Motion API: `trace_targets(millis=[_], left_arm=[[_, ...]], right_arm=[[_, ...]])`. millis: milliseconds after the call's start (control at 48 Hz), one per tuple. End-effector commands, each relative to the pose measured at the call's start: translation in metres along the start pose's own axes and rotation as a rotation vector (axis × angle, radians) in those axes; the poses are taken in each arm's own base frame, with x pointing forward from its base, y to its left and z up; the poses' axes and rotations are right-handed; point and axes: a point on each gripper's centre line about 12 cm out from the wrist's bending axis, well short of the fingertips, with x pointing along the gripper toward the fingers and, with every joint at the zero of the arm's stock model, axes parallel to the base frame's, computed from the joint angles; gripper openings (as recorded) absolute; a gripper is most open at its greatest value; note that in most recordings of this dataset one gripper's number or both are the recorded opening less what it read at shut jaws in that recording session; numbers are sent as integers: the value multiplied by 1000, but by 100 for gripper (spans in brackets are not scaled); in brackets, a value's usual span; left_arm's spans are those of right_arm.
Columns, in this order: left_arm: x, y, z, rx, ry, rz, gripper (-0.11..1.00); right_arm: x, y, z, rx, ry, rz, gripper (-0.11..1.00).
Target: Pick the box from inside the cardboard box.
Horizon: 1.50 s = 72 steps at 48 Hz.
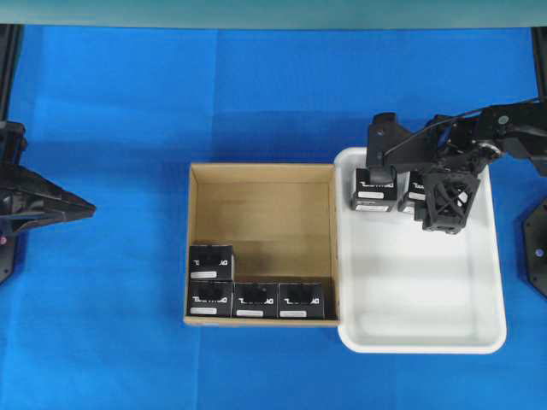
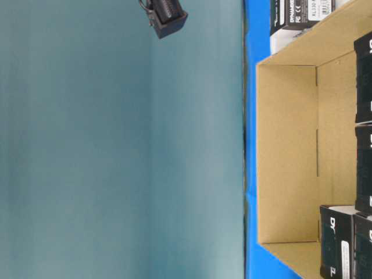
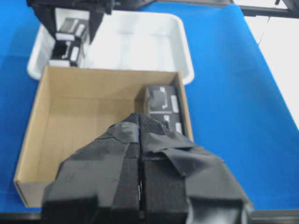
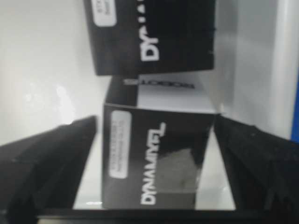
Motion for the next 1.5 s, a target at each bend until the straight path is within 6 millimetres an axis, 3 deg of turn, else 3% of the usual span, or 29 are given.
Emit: trace_targets(millis=[0, 333, 563, 854, 1042, 1479], left_arm=[[0, 0, 12, 1, -31, 1, -7], [0, 0, 12, 1, -31, 1, -7], [0, 0, 12, 1, -31, 1, -7], [0, 0, 12, 1, -31, 1, -7], [0, -1, 12, 1, -28, 0, -7], [0, 0, 12, -1, -25, 1, -7]], right_arm=[[0, 0, 3, -3, -7, -2, 99], [-9, 0, 7, -1, -27, -6, 98], [-59, -3, 25, -4, -151, -36, 98], [-107, 0, 25, -9, -160, -30, 98], [-149, 3, 27, 13, -196, -30, 98], [-202, 12, 12, 72, -272, -36, 98]])
